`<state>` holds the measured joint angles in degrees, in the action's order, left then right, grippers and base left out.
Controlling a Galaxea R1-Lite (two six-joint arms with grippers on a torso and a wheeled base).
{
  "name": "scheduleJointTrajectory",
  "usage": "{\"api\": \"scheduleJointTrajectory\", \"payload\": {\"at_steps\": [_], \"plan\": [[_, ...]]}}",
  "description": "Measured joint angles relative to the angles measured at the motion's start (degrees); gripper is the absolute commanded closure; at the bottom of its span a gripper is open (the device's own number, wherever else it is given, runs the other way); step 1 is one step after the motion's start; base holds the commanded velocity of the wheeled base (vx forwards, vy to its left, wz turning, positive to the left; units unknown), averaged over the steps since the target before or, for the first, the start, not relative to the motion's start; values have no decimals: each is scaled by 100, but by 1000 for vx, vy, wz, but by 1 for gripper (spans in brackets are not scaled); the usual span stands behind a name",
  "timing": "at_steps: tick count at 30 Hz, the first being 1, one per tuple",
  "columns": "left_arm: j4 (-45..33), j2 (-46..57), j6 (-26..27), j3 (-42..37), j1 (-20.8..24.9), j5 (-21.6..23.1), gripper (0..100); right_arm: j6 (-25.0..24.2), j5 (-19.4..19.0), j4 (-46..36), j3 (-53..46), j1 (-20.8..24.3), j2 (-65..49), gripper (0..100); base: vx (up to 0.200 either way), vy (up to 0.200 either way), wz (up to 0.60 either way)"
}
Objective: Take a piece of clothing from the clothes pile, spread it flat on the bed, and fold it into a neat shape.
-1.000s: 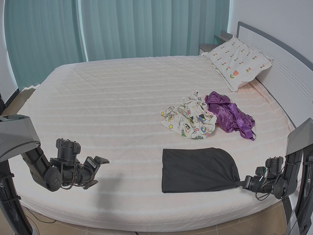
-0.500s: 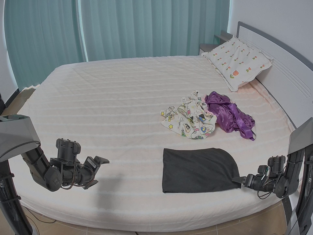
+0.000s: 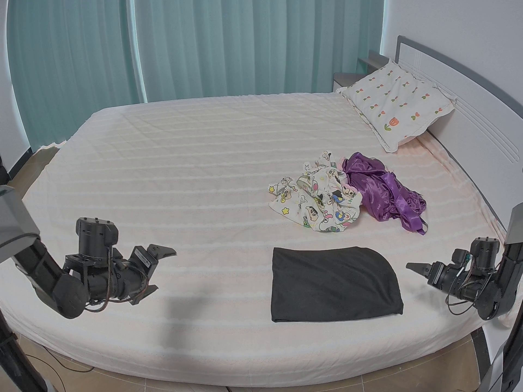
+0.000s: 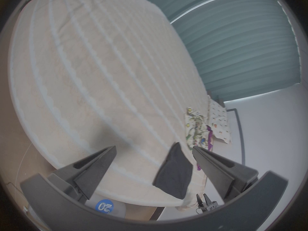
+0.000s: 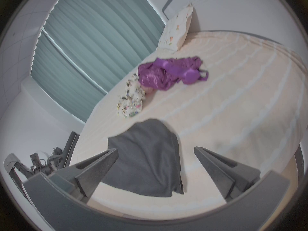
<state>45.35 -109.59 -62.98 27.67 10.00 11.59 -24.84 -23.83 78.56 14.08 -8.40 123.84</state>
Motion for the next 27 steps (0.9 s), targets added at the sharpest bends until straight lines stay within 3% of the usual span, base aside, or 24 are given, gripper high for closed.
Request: {"api": "scheduleJointTrajectory", "payload": {"at_steps": [17, 27], "plan": [[-167, 3586, 1579, -1106, 11, -363, 0, -310, 145, -200, -1152, -293, -3547, 0, 0, 0, 0], [-1310, 5883, 2541, -1571, 11, -601, 0, -230, 130, -2352, -1303, -308, -6211, 0, 0, 0, 0]]}}
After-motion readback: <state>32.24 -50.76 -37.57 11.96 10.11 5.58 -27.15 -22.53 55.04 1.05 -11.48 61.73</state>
